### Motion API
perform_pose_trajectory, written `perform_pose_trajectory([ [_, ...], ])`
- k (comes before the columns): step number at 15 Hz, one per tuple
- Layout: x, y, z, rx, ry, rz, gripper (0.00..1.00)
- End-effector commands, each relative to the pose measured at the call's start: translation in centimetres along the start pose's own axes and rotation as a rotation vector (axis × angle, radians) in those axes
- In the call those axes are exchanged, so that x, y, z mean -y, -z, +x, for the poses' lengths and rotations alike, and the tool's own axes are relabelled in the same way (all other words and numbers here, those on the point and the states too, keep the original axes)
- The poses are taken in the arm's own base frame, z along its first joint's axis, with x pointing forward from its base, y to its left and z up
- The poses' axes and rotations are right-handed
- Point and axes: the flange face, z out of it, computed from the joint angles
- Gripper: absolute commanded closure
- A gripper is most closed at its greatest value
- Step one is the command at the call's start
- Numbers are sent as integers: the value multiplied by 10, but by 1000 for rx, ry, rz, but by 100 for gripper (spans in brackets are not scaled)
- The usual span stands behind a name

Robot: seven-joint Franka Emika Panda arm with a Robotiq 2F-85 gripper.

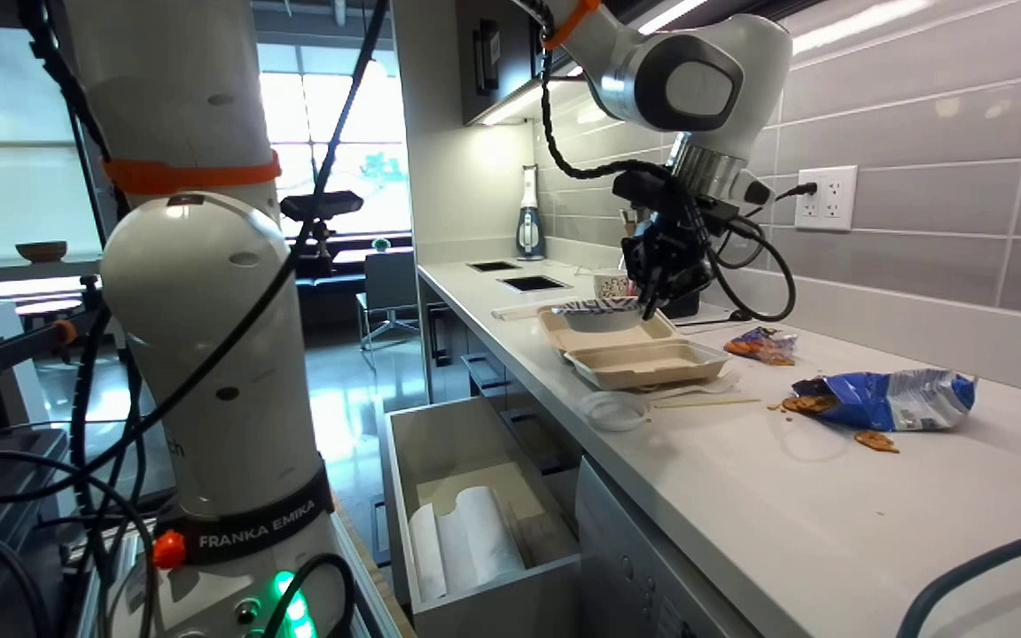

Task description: Pour the contents in the bowl into the carton box

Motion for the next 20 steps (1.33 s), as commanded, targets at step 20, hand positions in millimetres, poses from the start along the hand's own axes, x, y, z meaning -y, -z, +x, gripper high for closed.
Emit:
perform_pose_trajectory([
  [20, 76, 4, 58, -255, 166, -74, 97],
])
